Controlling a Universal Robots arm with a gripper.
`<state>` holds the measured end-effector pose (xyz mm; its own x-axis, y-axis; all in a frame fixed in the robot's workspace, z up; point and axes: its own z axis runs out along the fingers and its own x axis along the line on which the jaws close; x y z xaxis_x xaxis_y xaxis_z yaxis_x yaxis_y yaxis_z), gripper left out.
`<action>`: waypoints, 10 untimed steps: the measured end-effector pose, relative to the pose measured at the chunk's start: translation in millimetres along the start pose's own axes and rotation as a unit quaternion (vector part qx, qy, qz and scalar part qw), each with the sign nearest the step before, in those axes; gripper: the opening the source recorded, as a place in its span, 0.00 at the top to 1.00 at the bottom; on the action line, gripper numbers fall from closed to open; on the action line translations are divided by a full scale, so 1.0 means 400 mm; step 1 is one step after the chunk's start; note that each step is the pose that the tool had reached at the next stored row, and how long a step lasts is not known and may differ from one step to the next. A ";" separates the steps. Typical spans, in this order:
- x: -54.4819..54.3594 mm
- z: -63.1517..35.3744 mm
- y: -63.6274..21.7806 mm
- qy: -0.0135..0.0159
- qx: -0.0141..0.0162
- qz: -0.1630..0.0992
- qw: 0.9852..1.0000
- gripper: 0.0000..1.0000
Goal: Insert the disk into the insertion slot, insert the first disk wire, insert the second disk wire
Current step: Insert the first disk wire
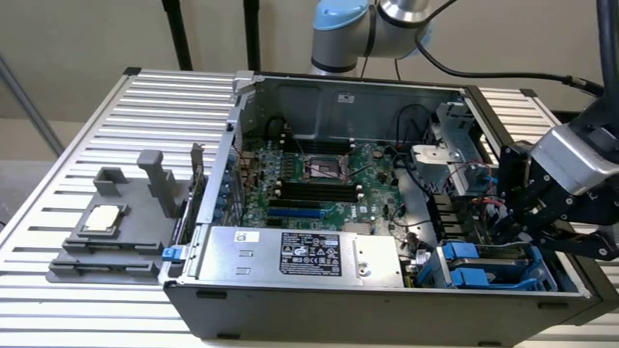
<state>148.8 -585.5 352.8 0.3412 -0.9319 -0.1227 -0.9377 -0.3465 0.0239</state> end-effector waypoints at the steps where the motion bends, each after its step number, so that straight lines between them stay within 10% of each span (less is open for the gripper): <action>1: 0.000 0.000 0.000 0.000 0.000 0.007 1.000 0.83; 10: 0.000 0.003 0.000 -0.003 0.005 0.076 0.997 0.83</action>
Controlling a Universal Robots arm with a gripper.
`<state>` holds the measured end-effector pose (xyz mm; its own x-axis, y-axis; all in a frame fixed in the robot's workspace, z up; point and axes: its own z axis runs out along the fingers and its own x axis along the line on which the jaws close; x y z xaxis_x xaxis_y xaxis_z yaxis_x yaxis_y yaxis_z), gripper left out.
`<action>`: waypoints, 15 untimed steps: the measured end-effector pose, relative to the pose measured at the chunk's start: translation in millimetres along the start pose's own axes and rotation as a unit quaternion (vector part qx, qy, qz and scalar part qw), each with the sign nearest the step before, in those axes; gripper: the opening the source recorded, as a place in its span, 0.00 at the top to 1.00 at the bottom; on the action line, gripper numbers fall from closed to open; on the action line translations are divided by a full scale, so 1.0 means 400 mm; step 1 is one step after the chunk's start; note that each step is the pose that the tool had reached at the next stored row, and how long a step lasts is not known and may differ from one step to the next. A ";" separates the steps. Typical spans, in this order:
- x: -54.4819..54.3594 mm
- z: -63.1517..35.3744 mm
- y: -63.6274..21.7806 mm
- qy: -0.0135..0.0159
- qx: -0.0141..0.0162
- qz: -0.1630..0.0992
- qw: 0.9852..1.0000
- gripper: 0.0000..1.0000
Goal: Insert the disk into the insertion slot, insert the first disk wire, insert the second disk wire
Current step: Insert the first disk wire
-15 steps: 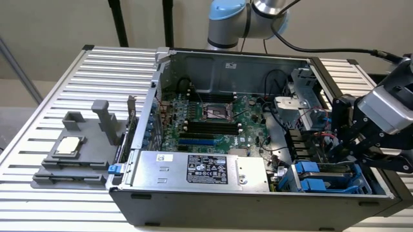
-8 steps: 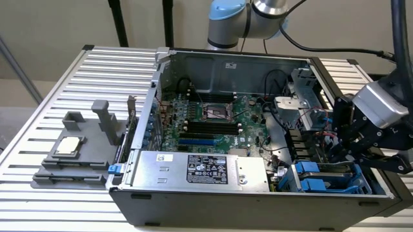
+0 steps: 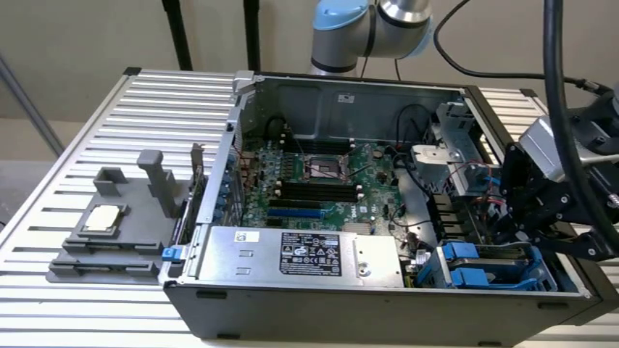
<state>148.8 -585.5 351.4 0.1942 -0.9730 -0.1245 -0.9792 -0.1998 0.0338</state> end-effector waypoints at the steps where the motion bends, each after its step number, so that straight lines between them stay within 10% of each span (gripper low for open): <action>1: 0.000 0.000 0.000 0.000 0.001 0.008 1.000 0.83; 15: 0.001 0.008 0.000 -0.003 0.010 0.112 0.994 0.83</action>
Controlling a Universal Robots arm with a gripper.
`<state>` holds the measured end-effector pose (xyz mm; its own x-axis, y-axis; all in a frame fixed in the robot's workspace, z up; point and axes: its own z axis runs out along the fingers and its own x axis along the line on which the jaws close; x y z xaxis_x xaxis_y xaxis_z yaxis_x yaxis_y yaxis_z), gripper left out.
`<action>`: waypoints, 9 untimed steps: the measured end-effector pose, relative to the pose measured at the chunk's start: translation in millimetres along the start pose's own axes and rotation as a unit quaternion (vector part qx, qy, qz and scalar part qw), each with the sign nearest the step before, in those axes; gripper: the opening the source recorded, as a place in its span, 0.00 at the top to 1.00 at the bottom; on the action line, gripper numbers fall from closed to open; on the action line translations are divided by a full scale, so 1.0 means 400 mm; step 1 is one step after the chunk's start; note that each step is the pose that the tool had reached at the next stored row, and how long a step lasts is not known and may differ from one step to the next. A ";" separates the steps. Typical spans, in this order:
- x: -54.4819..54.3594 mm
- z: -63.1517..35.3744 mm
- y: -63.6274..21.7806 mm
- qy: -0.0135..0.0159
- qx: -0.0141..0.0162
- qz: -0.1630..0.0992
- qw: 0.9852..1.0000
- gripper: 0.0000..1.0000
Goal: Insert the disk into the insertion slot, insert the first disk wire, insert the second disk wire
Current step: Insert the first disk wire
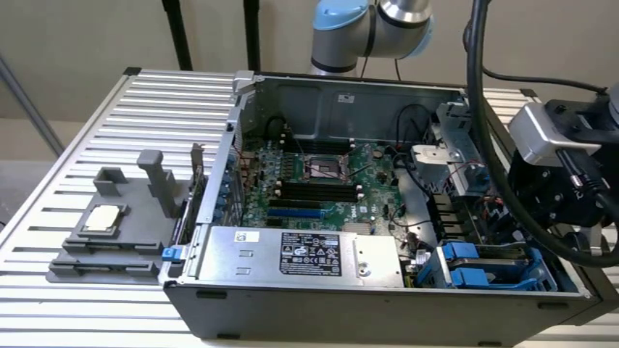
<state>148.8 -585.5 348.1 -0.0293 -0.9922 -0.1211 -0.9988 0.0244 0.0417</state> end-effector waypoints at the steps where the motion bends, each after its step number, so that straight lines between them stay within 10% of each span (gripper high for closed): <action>1: 0.000 0.001 0.000 0.000 0.001 0.006 1.000 0.83; 5: 0.001 0.004 0.000 0.004 0.001 0.024 1.000 0.83; 9: 0.001 0.005 -0.002 0.018 -0.003 0.025 1.000 0.83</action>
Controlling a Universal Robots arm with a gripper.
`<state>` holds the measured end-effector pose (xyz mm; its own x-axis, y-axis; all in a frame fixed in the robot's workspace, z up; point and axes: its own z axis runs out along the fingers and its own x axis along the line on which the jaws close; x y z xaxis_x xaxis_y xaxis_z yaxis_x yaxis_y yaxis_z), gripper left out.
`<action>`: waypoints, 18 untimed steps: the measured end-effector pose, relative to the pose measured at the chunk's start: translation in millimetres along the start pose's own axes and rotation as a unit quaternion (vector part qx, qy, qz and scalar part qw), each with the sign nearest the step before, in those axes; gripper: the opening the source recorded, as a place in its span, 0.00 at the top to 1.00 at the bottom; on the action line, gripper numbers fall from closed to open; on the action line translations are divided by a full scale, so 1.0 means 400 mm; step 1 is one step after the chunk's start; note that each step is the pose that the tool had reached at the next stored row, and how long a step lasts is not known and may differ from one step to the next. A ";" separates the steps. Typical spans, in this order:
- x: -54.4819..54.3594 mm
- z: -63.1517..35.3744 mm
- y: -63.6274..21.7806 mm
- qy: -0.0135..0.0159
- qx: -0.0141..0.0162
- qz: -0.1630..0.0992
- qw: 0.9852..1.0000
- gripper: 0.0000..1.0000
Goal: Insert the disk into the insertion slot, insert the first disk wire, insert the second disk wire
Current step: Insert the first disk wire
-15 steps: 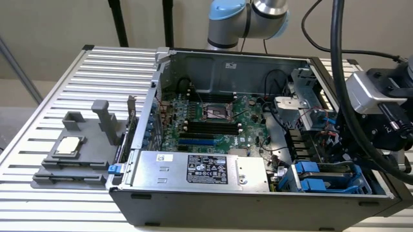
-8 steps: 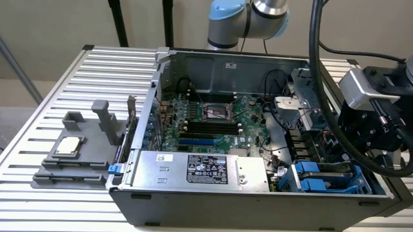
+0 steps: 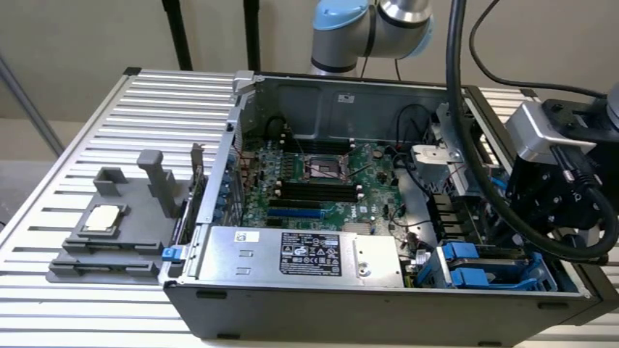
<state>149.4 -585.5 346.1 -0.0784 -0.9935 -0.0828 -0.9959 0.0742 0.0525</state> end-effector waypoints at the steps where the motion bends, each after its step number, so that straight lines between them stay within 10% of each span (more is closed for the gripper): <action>1: 0.000 0.000 -0.001 0.005 0.000 0.000 1.000 0.83; 5: -0.001 0.004 -0.003 0.014 0.001 0.001 1.000 0.83; 18: -0.009 0.007 -0.004 0.015 0.000 -0.006 1.000 0.83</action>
<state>151.0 -581.8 343.5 -0.0645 -0.9965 -0.0533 -0.9968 0.0618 0.0515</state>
